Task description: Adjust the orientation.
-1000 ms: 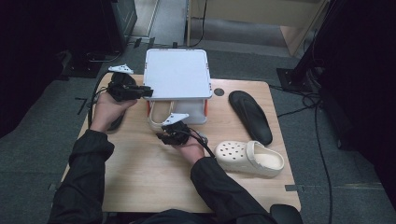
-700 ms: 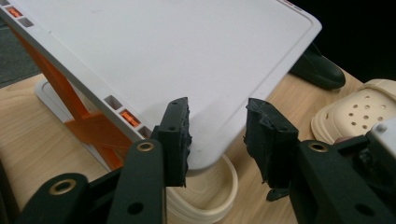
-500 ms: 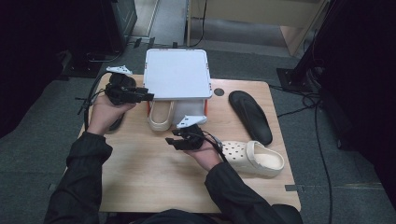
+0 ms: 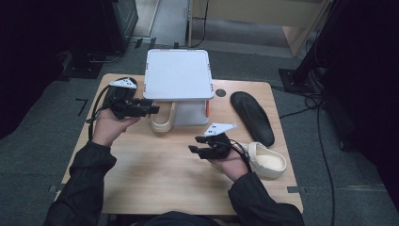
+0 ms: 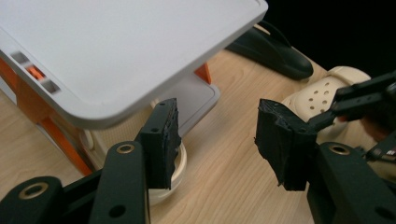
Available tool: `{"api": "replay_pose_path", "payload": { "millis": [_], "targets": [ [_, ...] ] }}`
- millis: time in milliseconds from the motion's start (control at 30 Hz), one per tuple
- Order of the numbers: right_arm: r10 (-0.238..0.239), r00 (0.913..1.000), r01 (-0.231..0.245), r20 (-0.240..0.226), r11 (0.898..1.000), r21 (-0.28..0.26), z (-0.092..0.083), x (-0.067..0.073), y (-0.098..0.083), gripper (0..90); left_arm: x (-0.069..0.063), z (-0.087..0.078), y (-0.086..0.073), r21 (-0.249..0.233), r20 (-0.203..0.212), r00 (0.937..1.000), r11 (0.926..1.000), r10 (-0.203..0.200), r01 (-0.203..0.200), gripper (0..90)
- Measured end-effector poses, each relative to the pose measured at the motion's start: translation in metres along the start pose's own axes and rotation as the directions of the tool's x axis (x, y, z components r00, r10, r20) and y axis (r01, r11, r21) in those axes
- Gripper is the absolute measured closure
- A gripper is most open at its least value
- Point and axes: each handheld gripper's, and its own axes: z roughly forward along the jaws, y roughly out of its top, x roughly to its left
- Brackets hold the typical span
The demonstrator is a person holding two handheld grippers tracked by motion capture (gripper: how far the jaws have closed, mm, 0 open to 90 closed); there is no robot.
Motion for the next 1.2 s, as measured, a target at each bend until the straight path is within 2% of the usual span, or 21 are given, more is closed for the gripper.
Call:
{"api": "replay_pose_path", "payload": {
  "millis": [267, 367, 533, 667, 767, 833, 1033, 1133, 1200],
  "targets": [
    [0.032, 0.998, -0.031, 0.054, 0.999, -0.027, -0.032, -0.006, -0.022, 48.6, -0.014, 0.008, -0.027, -0.012, -0.018, 0.9998, 0.9999, 0.006, -0.007, 45.9],
    [0.038, 0.9968, -0.036, 0.071, 0.999, -0.03, -0.043, -0.008, -0.029, 48.9, -0.02, 0.012, -0.036, -0.009, -0.01, 0.9999, 0.9999, 0.006, -0.006, 45.6],
    [0.052, 0.9928, -0.049, 0.108, 0.998, -0.031, -0.06, -0.011, -0.042, 49.5, -0.031, 0.021, -0.048, 0.021, -0.004, 0.9994, 0.9992, 0.036, -0.036, 44.7],
    [0.057, 0.9894, -0.052, 0.134, 0.998, -0.036, -0.073, -0.014, -0.049, 50.5, -0.036, 0.029, -0.057, 0.011, 0.021, 0.9991, 0.9993, 0.036, -0.036, 44.6],
    [0.07, 0.9852, -0.063, 0.157, 0.997, -0.045, -0.083, -0.016, -0.055, 51.5, -0.039, 0.036, -0.059, 0.04, 0.021, 0.998, 0.9974, 0.06, -0.061, 44.8],
    [0.08, 0.9812, -0.073, 0.176, 0.996, -0.046, -0.09, -0.018, -0.059, 51.8, -0.04, 0.039, -0.059, 0.038, 0.026, 0.9973, 0.9969, 0.069, -0.07, 44.7],
    [0.111, 0.9691, -0.101, 0.221, 0.993, -0.053, -0.11, -0.024, -0.07, 51.6, -0.036, 0.042, -0.058, 0.022, 0.042, 0.9973, 0.9979, 0.06, -0.061, 44.7],
    [0.114, 0.959, -0.105, 0.259, 0.993, -0.05, -0.12, -0.026, -0.075, 51.3, -0.034, 0.043, -0.059, 0.02, 0.041, 0.9975, 0.9981, 0.057, -0.058, 44.7],
    [0.123, 0.9584, -0.108, 0.257, 0.992, -0.071, -0.126, -0.027, -0.077, 51.1, -0.033, 0.044, -0.059, 0.018, 0.04, 0.9975, 0.9981, 0.057, -0.058, 44.6]
  ]
}}
